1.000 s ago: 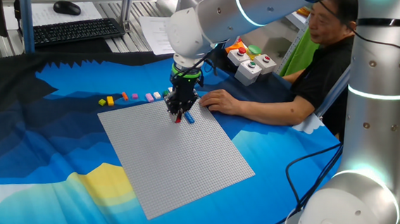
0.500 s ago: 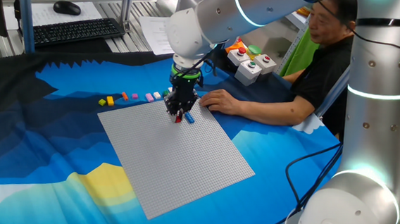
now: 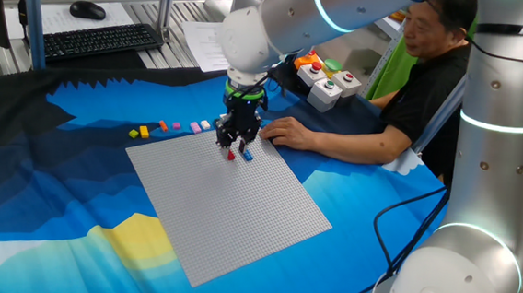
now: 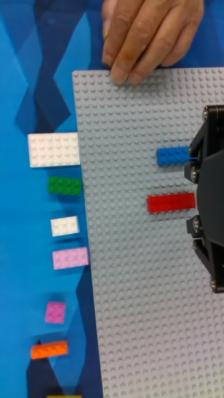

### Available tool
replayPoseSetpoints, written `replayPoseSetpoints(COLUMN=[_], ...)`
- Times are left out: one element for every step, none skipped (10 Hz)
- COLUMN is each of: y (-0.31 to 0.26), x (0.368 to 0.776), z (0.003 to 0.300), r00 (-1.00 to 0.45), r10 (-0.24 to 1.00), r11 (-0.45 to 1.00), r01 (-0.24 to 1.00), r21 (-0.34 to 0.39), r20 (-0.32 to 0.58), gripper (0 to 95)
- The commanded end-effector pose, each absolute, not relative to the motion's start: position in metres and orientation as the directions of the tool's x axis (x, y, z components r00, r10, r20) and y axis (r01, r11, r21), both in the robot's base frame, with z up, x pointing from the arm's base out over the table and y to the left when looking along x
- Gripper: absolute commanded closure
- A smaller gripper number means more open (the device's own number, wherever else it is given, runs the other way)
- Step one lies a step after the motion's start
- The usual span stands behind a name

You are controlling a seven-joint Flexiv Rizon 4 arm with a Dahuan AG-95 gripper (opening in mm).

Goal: Stack small Lego blocks one on top of the other

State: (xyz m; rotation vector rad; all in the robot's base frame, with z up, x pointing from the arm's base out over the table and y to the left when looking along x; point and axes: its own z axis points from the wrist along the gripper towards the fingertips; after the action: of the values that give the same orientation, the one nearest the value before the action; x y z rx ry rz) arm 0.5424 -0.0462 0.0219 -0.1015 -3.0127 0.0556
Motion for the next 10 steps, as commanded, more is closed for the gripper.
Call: replayPoseSetpoints(y=[-0.045, -0.045, -0.045, -0.045, -0.045, -0.045, -0.045, -0.045, -0.045, -0.045], x=[0.544, 0.544, 0.545, 0.546, 0.548, 0.549, 0.55, 0.551, 0.552, 0.554], z=[0.021, 0.021, 0.023, 0.025, 0.026, 0.026, 0.026, 0.023, 0.019, 0.012], r00=[-0.99, -0.99, -0.99, -0.99, -0.989, -0.989, -0.989, -0.989, -0.989, -0.989], r10=[0.072, 0.073, 0.075, 0.076, 0.077, 0.079, 0.081, 0.08, 0.079, 0.078], r11=[0.997, 0.997, 0.997, 0.997, 0.996, 0.996, 0.996, 0.996, 0.996, 0.997], r01=[0.068, 0.069, 0.071, 0.071, 0.073, 0.074, 0.076, 0.075, 0.074, 0.074], r21=[-0.04, -0.04, -0.041, -0.041, -0.043, -0.043, -0.045, -0.044, -0.042, -0.038], r20=[0.123, 0.122, 0.121, 0.122, 0.123, 0.123, 0.124, 0.125, 0.125, 0.123], gripper=[95.0, 95.0, 95.0, 95.0, 95.0, 95.0, 95.0, 95.0, 95.0, 95.0])
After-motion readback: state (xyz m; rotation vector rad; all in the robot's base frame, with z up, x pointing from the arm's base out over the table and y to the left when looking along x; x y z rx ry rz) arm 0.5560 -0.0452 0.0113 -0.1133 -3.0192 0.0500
